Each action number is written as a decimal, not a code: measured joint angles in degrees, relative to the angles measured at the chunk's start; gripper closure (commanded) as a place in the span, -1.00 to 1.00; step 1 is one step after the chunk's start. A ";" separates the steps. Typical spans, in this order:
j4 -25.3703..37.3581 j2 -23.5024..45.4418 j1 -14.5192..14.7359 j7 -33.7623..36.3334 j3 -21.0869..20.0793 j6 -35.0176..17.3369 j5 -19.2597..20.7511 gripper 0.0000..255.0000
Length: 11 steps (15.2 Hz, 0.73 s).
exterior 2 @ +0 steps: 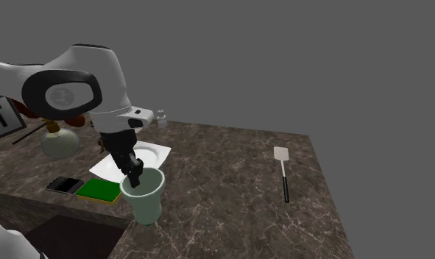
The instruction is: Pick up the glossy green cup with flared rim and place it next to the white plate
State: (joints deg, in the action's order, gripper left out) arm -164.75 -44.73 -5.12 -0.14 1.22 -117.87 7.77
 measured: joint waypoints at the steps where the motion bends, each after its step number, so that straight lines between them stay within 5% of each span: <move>1: -0.05 0.11 -0.01 0.01 0.01 -0.17 0.02 1.00; 5: -0.10 0.21 -0.01 0.04 0.00 -0.34 0.02 1.00; 6: -0.10 0.22 -0.01 0.04 0.00 -0.35 0.02 -1.00; 11: -0.09 0.22 -0.01 0.04 0.00 -0.36 0.03 -1.00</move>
State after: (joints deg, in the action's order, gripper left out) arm -164.84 -44.52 -5.13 -0.11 1.22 -118.23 7.79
